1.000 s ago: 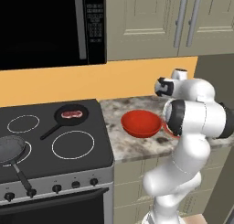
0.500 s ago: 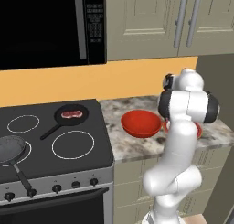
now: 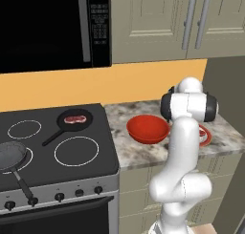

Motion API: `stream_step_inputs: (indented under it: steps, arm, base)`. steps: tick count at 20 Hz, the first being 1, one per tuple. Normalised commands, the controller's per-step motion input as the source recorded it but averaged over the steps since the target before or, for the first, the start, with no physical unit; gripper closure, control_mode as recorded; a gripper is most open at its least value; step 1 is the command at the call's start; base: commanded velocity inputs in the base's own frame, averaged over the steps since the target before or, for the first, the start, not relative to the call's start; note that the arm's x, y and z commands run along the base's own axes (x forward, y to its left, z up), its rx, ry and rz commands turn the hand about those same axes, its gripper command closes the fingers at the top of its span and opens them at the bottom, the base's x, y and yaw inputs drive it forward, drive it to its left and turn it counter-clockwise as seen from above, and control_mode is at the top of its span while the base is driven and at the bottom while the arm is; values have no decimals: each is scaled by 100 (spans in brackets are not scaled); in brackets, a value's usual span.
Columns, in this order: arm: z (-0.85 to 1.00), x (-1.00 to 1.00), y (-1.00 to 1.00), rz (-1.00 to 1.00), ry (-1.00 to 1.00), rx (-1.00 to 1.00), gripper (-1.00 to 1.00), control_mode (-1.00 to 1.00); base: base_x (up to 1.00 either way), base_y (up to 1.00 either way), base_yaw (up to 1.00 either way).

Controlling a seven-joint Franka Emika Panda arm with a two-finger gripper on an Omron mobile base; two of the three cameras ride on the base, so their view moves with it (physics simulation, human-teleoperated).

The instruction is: Place one of the steaks on the plate and the other in the bowl. Then place the bowl in the fridge.

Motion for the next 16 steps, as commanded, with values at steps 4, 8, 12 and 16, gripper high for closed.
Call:
stream_step_inputs:
  steps: [4,8,12,16]
  arm:
    - [-22,0,0,0,0,0,100,-100]
    - [-6,0,0,0,0,0,-100,-100]
    - [0,-6,1,-4,0,0,-100,-100]
    - [14,-18,0,-9,-4,0,-100,-100]
  base:
    - [0,0,0]
    - [0,0,0]
    - [0,0,0]
    - [0,0,0]
